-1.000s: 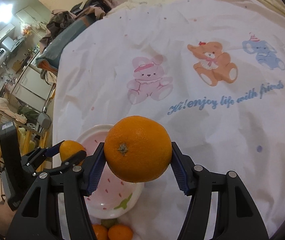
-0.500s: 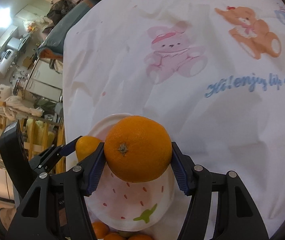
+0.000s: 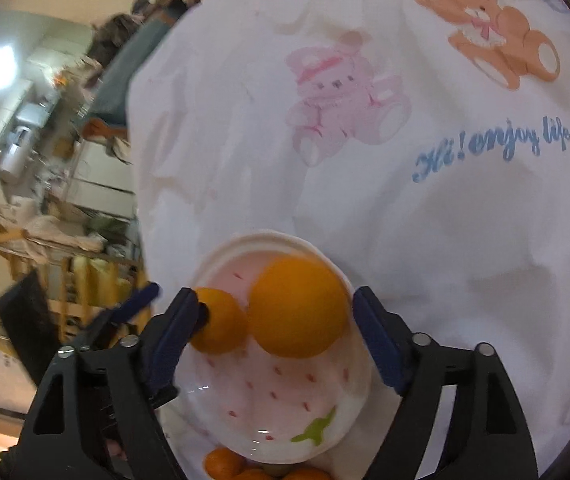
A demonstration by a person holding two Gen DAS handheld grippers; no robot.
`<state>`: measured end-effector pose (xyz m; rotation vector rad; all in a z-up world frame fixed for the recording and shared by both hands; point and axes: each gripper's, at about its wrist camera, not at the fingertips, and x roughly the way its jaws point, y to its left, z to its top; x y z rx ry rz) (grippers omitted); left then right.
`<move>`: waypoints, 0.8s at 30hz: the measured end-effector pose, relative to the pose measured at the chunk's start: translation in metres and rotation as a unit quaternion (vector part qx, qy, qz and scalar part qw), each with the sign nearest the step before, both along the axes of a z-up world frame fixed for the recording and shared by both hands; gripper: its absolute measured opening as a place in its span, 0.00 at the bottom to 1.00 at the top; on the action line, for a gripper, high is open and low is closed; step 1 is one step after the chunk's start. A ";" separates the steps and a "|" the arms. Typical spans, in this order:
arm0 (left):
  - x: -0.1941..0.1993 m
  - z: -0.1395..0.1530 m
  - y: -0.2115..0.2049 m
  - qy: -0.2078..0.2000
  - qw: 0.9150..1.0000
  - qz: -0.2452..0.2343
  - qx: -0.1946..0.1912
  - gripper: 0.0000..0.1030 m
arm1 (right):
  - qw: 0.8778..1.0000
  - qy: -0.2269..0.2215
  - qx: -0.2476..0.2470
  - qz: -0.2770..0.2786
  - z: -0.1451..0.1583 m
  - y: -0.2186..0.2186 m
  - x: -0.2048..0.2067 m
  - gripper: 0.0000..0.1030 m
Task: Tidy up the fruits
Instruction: 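Carry the large orange with the right tool into the pink bowl and release, then withdraw the right tool from the bowl back toward the fruit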
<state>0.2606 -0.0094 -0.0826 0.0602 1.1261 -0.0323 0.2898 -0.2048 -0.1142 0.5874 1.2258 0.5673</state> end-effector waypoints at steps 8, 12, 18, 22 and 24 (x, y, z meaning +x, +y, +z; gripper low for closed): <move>-0.006 0.009 0.017 -0.011 0.999 0.036 -0.017 0.80 | 1.000 -0.024 -0.016 -0.001 0.017 -0.005 -0.006 0.82; -0.011 0.013 0.018 -0.010 0.999 0.033 -0.023 0.80 | 0.999 -0.031 -0.031 -0.003 0.023 -0.005 -0.009 0.82; -0.021 0.030 0.016 -0.031 0.999 0.027 -0.034 0.80 | 0.997 -0.052 -0.055 -0.001 0.040 -0.007 -0.025 0.82; -0.031 0.044 0.013 -0.048 0.998 0.017 -0.035 0.80 | 0.995 -0.074 -0.072 0.005 0.057 -0.009 -0.044 0.82; -0.038 0.053 0.012 -0.058 0.998 0.014 -0.036 0.79 | 0.993 -0.086 -0.077 0.006 0.066 -0.010 -0.054 0.82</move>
